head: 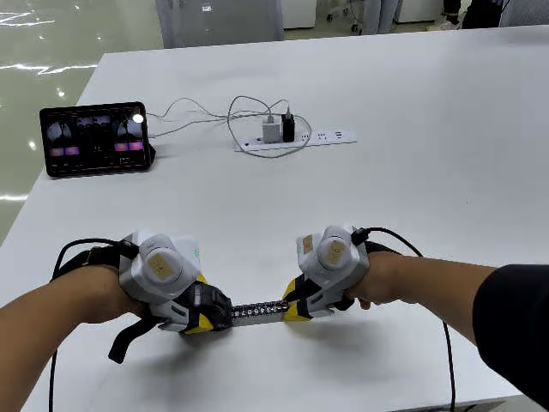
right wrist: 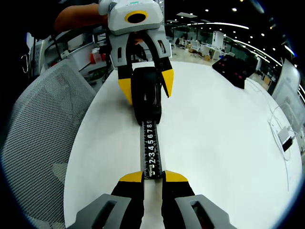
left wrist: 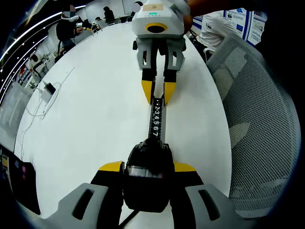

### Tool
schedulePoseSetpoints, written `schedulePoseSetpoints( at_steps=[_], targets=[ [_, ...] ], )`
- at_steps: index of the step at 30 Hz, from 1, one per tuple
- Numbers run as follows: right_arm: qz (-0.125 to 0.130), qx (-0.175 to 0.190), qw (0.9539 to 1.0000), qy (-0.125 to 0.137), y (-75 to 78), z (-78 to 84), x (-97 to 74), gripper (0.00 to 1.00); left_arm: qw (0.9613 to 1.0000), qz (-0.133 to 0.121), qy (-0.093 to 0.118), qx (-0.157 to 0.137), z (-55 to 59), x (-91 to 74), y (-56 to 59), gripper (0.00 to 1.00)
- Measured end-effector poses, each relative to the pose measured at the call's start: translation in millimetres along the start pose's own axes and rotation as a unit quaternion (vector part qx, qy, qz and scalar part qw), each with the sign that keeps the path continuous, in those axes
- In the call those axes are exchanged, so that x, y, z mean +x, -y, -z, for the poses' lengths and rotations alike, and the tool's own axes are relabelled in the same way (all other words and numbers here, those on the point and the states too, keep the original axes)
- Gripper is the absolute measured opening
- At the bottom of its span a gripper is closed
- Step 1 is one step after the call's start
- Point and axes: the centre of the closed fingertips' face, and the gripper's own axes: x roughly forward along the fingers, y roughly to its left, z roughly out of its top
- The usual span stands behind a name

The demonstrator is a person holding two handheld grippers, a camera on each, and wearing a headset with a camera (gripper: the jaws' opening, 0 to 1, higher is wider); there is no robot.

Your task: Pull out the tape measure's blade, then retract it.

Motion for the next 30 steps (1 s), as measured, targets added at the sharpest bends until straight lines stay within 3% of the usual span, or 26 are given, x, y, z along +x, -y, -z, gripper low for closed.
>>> schedulePoseSetpoints(
  at_steps=[30],
  targets=[
    [0.003, -0.001, 0.9999, -0.011, -0.7, 13.1, -11.4, 0.09, 1.0, -0.001, 0.0, 0.002, 0.2, 0.0, 1.4, 0.32]
  ],
)
